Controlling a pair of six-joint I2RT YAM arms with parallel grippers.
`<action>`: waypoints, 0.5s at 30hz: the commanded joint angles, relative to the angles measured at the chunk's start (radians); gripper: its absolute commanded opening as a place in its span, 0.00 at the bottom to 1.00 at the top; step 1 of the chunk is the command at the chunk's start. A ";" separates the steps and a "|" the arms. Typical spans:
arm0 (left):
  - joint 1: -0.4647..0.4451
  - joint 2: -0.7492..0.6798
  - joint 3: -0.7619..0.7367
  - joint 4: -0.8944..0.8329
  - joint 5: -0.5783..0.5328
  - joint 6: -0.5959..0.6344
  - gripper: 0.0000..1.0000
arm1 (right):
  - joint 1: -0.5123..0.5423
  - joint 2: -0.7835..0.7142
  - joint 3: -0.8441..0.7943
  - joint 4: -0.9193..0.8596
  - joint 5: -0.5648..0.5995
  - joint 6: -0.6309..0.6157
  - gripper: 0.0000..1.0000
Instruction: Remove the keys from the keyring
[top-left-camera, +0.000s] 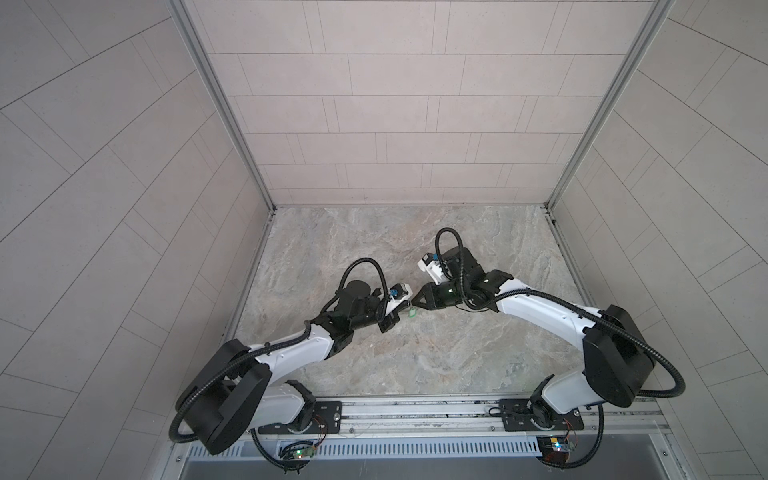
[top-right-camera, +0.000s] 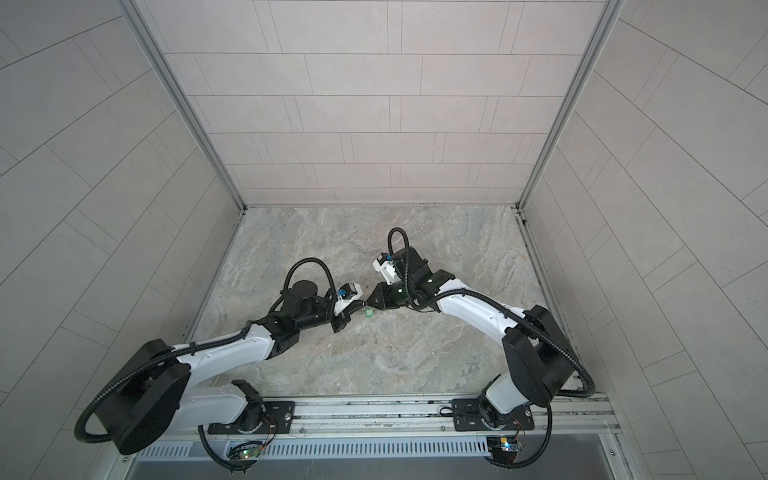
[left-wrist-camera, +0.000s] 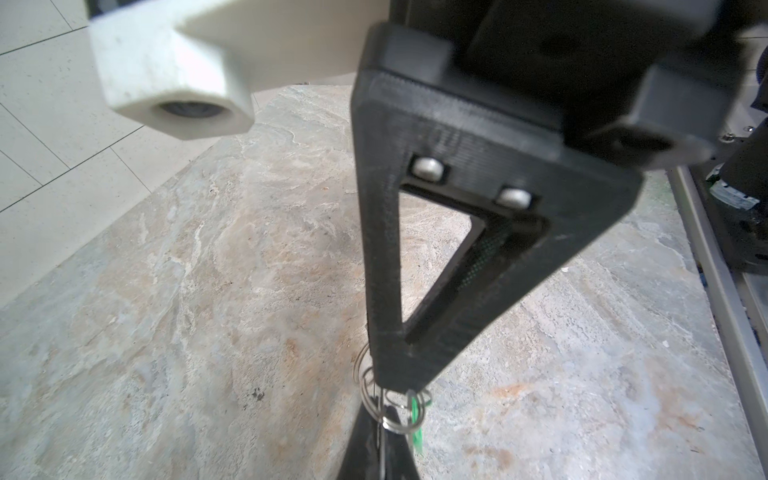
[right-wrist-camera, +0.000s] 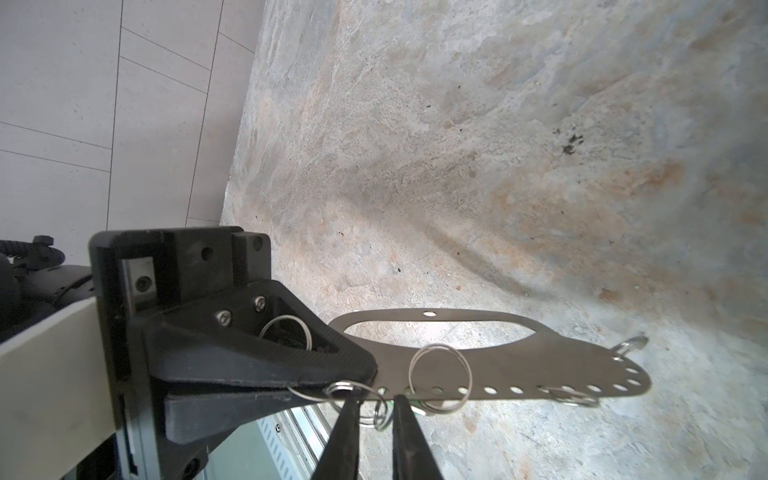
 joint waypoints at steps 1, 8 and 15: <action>-0.009 0.001 0.011 0.023 0.000 -0.008 0.00 | 0.009 0.010 -0.021 0.060 -0.012 0.039 0.19; -0.010 0.002 0.012 0.011 -0.023 -0.015 0.00 | 0.008 -0.007 -0.039 0.037 -0.009 0.046 0.19; -0.010 -0.004 0.003 0.001 -0.028 -0.025 0.00 | -0.013 -0.053 -0.065 0.058 0.011 0.080 0.22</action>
